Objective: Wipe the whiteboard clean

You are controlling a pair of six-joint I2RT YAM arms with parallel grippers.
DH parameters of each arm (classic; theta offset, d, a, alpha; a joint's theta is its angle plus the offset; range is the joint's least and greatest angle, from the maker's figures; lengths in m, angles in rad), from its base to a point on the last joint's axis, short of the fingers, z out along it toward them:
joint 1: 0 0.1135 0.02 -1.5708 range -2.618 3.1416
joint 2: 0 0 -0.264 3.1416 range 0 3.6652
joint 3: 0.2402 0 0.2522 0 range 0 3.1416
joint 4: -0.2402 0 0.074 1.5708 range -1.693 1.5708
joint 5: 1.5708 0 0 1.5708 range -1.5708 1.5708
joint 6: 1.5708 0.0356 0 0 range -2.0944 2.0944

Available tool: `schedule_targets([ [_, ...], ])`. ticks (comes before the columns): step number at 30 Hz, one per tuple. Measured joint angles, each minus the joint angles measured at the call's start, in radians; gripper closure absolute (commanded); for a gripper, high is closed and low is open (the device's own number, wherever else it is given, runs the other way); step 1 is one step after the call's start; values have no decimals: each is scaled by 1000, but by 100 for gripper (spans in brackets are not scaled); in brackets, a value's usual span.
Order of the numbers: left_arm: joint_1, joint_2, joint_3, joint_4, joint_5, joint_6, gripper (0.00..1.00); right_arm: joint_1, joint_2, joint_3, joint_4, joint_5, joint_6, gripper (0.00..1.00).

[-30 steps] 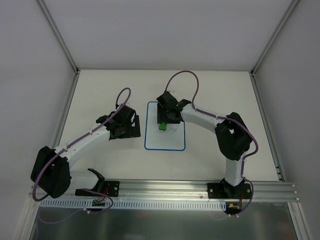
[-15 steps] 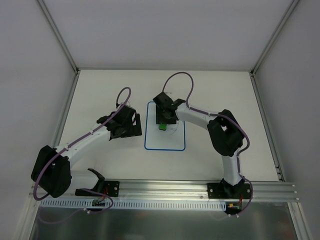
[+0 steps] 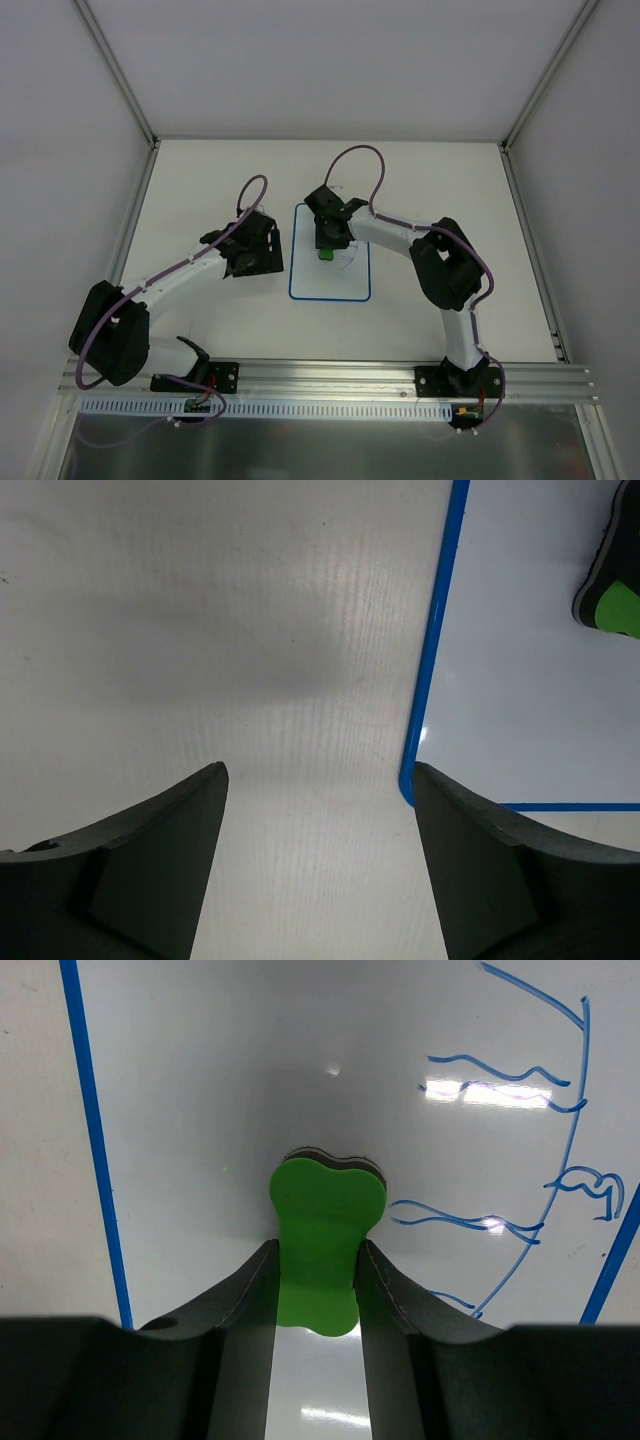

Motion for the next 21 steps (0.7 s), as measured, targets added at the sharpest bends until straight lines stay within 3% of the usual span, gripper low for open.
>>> schedule_targets([
  [2,0,22,0,8,11,-2,34,0,0,0,0,4,0,87],
  [6,-1,90,6,24,37,-10,41,0,0,-1,1,9,-3,92],
  [21,-1,372,182,85,91,-12,55,0,-10,-17,14,9,-20,93],
])
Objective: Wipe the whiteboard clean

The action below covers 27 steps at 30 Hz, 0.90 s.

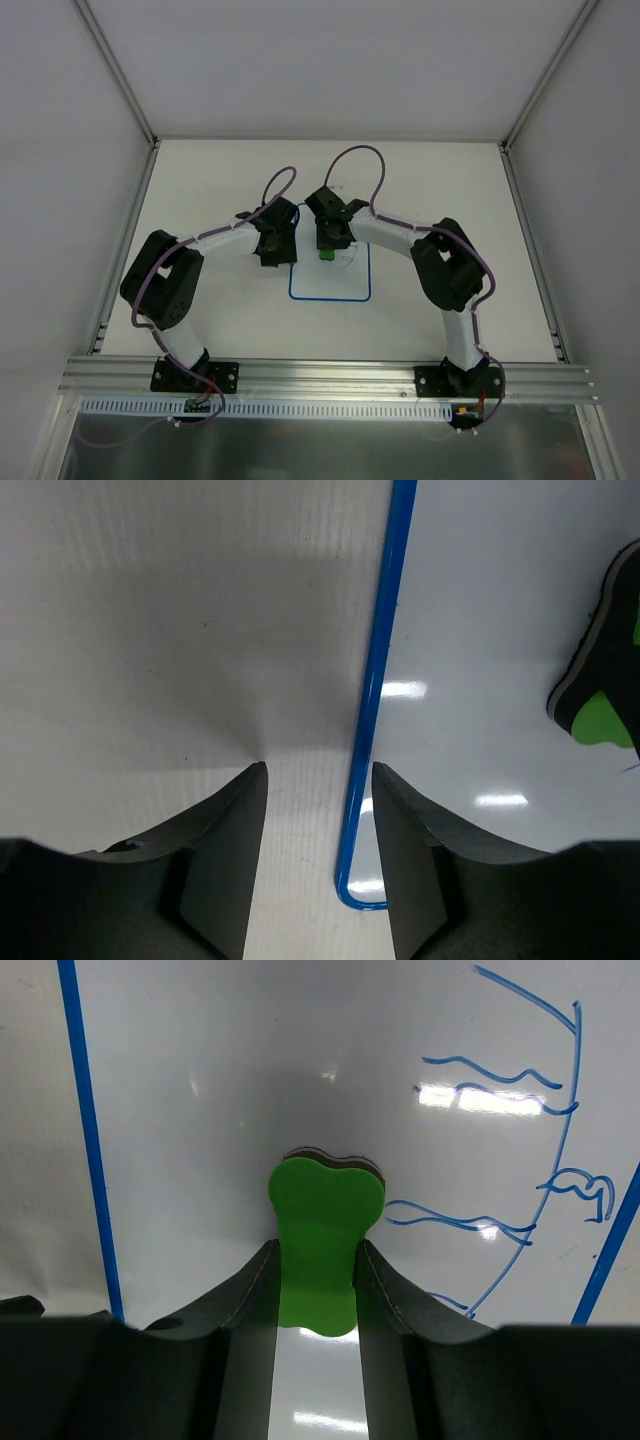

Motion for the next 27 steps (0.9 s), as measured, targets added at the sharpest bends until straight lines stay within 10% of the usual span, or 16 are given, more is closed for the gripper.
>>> schedule_targets([
  [13,-13,79,61,24,23,-6,100,0,-20,-28,5,5,-10,94],
  [27,-13,79,61,36,21,-10,100,-138,-119,-172,32,8,-2,100],
])
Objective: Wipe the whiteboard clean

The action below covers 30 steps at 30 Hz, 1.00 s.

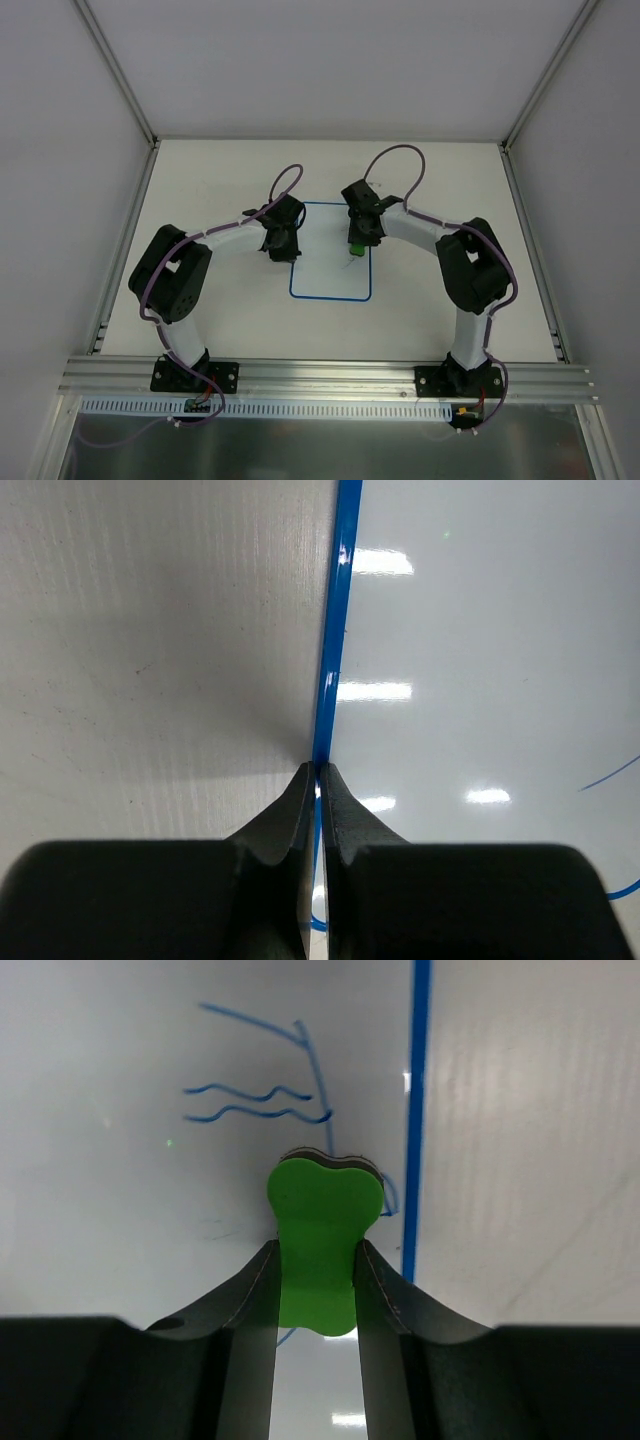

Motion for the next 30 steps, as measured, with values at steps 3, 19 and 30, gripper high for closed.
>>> schedule_targets([
  [3,0,0,0,5,0,-1,100,-39,-3,-3,-1,-8,0,100],
  [19,0,0,-3,5,-1,-21,100,154,-18,-20,-42,-89,11,99],
  [30,0,-7,-14,20,5,-21,100,-53,-47,-49,-65,-123,1,100],
])
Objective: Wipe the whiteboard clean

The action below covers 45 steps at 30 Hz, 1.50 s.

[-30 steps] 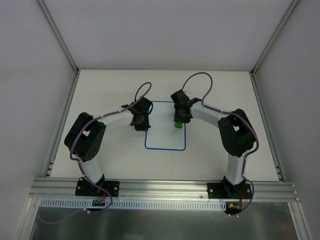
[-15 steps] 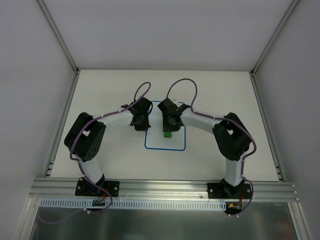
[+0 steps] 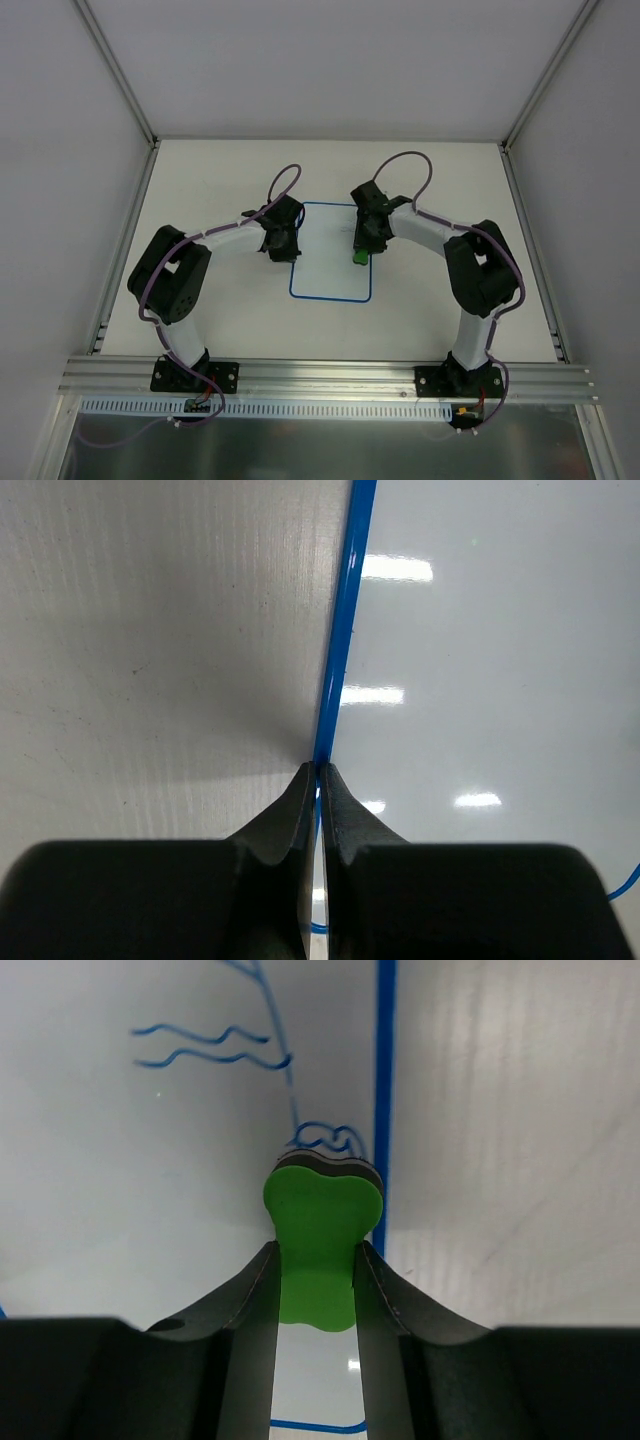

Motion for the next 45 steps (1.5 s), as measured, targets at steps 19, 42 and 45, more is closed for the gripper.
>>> schedule_targets([
  [19,0,-3,-10,18,24,0,100,86,268,401,-119,25,-35,100],
  [42,0,-33,-45,33,32,-1,100,-127,349,548,-227,26,-76,100],
  [45,0,-34,-46,26,34,-1,100,-94,393,620,-248,28,-88,100],
])
